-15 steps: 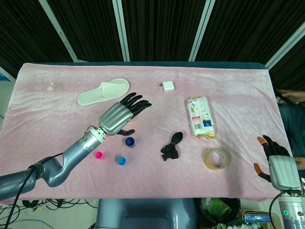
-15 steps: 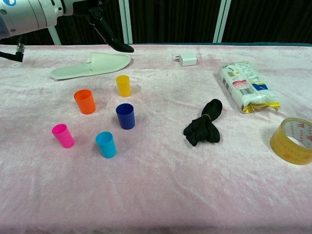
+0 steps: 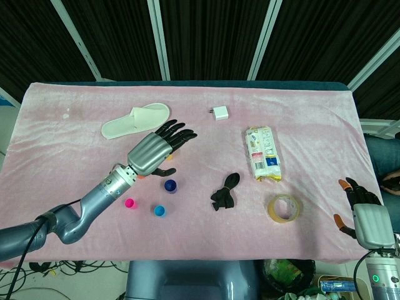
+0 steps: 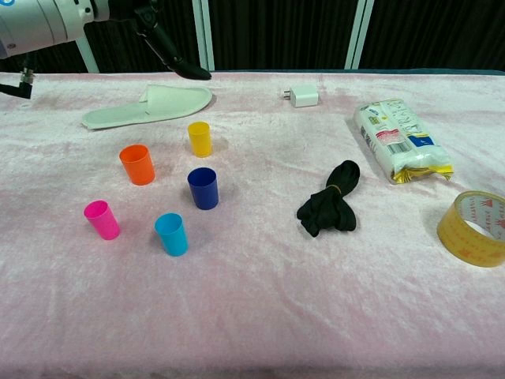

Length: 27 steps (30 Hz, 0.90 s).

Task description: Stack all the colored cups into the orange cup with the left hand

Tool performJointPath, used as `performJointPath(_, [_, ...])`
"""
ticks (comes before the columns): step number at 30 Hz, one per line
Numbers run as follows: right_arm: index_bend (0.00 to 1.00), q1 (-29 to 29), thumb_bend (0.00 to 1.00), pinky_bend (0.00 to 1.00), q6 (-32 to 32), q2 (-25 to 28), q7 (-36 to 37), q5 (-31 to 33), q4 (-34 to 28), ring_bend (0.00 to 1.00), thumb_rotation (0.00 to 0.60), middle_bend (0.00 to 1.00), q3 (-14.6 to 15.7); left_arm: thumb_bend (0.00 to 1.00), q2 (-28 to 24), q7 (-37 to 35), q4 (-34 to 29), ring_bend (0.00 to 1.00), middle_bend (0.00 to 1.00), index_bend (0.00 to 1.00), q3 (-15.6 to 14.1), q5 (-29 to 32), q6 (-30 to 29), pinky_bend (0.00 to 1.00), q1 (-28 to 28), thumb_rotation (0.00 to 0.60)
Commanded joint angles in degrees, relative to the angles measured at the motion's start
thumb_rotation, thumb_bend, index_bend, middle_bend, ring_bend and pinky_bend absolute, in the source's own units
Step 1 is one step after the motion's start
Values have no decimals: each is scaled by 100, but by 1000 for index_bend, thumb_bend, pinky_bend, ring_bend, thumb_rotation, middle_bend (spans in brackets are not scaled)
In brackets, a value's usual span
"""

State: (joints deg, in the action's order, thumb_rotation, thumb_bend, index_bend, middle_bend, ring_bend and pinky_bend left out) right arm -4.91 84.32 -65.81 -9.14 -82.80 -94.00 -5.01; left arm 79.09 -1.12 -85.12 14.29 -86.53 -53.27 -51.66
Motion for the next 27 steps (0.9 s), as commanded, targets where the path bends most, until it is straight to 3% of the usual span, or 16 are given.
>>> performJointPath(1, [151,8,232,242,14,10,13,-23,-3,174,600,97,11,204,-83,4,-12,0,107,87,-72,-28,-56,31,33,600])
performJointPath(8, [151,5,232,242,-16,16,21,-21,-12,174,600,98,27,198,-420,199,-232,0,119,87,-265,-63,-133,31,158,600])
performJointPath(16, [151,2,238,242,-46,32,23,55,-29,174,600,97,4,153,-1329,1040,-1306,0,121,103,-885,659,534,30,533,600])
performJointPath(21, [151,7,238,241,-17,27,-4,9,-35,174,600,98,18,154,-1099,1089,-1122,0,128,109,-1040,747,664,30,563,600])
performJointPath(27, [151,7,239,242,-25,27,12,35,-23,174,600,97,8,158,-693,746,-689,0,154,126,-1053,441,619,30,497,600])
